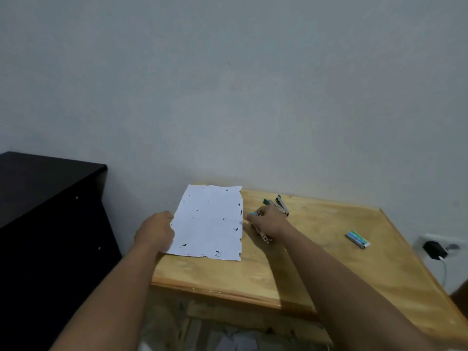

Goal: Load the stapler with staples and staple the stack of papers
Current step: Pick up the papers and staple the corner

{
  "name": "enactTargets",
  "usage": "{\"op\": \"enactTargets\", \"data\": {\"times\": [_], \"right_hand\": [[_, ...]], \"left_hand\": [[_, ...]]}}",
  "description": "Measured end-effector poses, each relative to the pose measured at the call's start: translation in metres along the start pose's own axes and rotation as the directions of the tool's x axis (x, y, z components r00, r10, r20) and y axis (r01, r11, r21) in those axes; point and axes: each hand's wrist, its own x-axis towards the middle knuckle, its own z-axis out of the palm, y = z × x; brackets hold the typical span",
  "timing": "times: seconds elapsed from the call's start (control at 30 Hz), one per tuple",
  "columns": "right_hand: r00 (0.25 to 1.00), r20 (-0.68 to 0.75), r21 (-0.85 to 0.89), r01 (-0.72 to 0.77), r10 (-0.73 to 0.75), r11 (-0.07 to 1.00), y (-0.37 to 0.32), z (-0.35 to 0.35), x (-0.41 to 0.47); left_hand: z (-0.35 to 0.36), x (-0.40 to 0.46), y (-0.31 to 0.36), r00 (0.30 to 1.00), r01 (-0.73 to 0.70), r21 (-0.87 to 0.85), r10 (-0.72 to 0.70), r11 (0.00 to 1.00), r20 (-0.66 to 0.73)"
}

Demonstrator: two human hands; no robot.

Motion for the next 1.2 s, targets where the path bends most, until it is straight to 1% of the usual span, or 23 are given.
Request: {"op": "enactTargets", "data": {"times": [0.03, 0.1, 0.2, 0.33, 0.43, 0.53, 0.6, 0.63, 0.67, 0.73, 0.77, 0.83, 0.87, 0.97, 1.03, 1.1, 1.13, 1.2], "right_hand": [[1.000, -0.017, 0.004, 0.002, -0.002, 1.000, -0.003, 0.006, 0.005], [0.999, -0.042, 0.022, -0.015, 0.016, 1.000, -0.007, 0.015, 0.014], [0.997, -0.070, 0.036, -0.035, 0.038, 0.999, -0.009, 0.028, 0.023], [0.994, -0.102, 0.004, -0.032, 0.032, 0.999, -0.014, 0.033, 0.029], [0.992, -0.119, 0.007, -0.032, 0.033, 0.999, -0.023, 0.035, 0.029], [0.993, -0.109, 0.017, -0.045, 0.046, 0.999, -0.026, 0.037, 0.028], [0.994, -0.105, 0.005, -0.041, 0.042, 0.999, -0.025, 0.038, 0.027], [0.994, -0.101, -0.005, -0.043, 0.043, 0.999, -0.026, 0.038, 0.025], [0.994, -0.100, -0.020, -0.050, 0.048, 0.999, -0.026, 0.037, 0.025], [0.994, -0.091, -0.072, -0.068, 0.061, 0.995, -0.027, 0.037, 0.027], [0.995, -0.076, -0.108, -0.075, 0.067, 0.991, -0.028, 0.036, 0.029], [0.996, -0.034, -0.172, -0.092, 0.088, 0.981, -0.030, 0.035, 0.034], [0.995, -0.020, -0.178, -0.105, 0.103, 0.978, -0.032, 0.033, 0.036], [0.993, -0.013, -0.125, -0.122, 0.121, 0.985, -0.036, 0.031, 0.043], [0.993, -0.029, -0.021, -0.111, 0.111, 0.994, -0.038, 0.029, 0.045], [0.997, -0.043, 0.130, -0.054, 0.060, 0.990, -0.037, 0.026, 0.043], [0.998, -0.051, 0.176, -0.012, 0.022, 0.984, -0.037, 0.025, 0.040], [0.996, -0.066, 0.190, 0.068, -0.057, 0.979, -0.034, 0.023, 0.032]], "left_hand": [[-0.002, 0.003, -0.004, 0.999, -0.008, -0.042, 0.010, 0.999, 0.039], [-0.004, 0.005, -0.006, 0.997, -0.021, -0.109, 0.029, 0.994, 0.070], [-0.005, 0.007, -0.011, 0.999, -0.030, -0.230, 0.039, 0.973, 0.038], [-0.002, 0.008, -0.021, 0.996, -0.085, -0.332, 0.085, 0.939, -0.017], [0.001, 0.005, -0.017, 0.992, -0.111, -0.433, 0.125, 0.894, 0.005], [0.006, 0.006, -0.012, 0.986, -0.143, -0.414, 0.168, 0.899, 0.023], [0.009, 0.009, -0.011, 0.984, -0.178, -0.334, 0.177, 0.925, -0.034], [0.010, 0.012, -0.014, 0.985, -0.174, -0.289, 0.164, 0.941, -0.058], [0.010, 0.015, -0.015, 0.991, -0.132, -0.271, 0.124, 0.953, -0.046], [0.012, 0.017, -0.017, 0.998, -0.051, -0.306, 0.063, 0.951, 0.028], [0.014, 0.017, -0.015, 0.997, -0.049, -0.332, 0.067, 0.942, 0.044], [0.018, 0.017, -0.011, 0.994, -0.101, -0.361, 0.108, 0.927, -0.002], [0.020, 0.015, -0.009, 0.992, -0.124, -0.371, 0.121, 0.920, -0.031], [0.026, 0.014, -0.006, 0.987, -0.160, -0.410, 0.142, 0.898, -0.074], [0.028, 0.013, -0.006, 0.987, -0.160, -0.424, 0.131, 0.891, -0.098], [0.030, 0.013, -0.006, 0.984, -0.155, -0.408, 0.105, 0.900, -0.143], [0.030, 0.012, -0.004, 0.980, -0.161, -0.402, 0.098, 0.902, -0.172], [0.029, 0.011, -0.001, 0.974, -0.166, -0.437, 0.078, 0.884, -0.211]]}}
